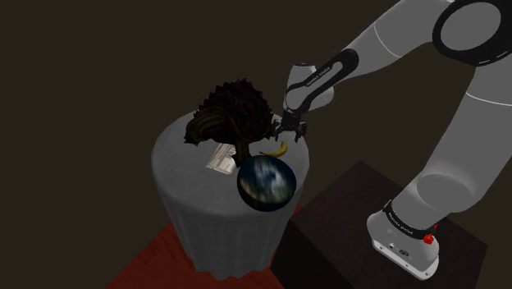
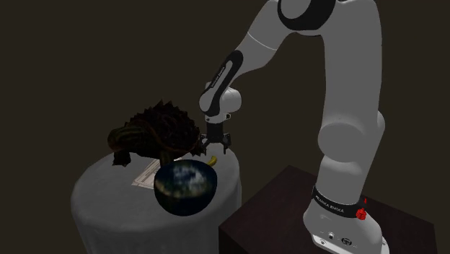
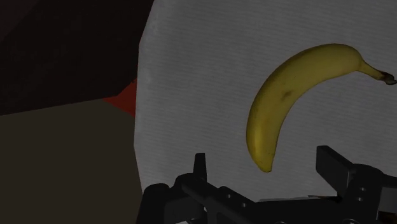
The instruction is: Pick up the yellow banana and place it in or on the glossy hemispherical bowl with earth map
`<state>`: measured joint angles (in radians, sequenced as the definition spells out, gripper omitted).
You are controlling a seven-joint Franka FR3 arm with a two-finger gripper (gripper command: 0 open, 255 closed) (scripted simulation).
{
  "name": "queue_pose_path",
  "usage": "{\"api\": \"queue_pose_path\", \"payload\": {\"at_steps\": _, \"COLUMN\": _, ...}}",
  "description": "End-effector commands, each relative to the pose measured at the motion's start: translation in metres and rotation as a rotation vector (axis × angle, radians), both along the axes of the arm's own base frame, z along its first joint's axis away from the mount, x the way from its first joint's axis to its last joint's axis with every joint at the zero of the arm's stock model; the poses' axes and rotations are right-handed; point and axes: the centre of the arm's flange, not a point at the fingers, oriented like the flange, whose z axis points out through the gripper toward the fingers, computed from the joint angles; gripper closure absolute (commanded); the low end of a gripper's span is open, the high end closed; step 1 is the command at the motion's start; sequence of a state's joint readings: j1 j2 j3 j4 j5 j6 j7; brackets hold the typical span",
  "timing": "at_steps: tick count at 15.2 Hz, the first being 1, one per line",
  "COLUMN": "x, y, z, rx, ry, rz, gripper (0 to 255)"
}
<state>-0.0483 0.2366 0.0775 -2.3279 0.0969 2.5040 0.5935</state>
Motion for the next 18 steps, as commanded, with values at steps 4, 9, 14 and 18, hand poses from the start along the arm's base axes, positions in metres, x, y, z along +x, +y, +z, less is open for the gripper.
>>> {"api": "queue_pose_path", "payload": {"at_steps": 4, "x": 0.0013, "y": 0.0093, "z": -0.0085, "rx": 0.002, "ry": -0.005, "rz": 0.012, "gripper": 0}}
{"api": "queue_pose_path", "payload": {"at_steps": 9, "x": 0.0002, "y": 0.0084, "z": -0.0090, "rx": 0.002, "ry": -0.005, "rz": 0.012, "gripper": 255}}
{"api": "queue_pose_path", "payload": {"at_steps": 14, "x": -0.0010, "y": 0.0086, "z": -0.0093, "rx": 0.002, "ry": -0.006, "rz": 0.012, "gripper": 255}}
{"api": "queue_pose_path", "payload": {"at_steps": 18, "x": 0.0013, "y": 0.0093, "z": -0.0085, "rx": 0.002, "ry": -0.005, "rz": 0.012, "gripper": 255}}
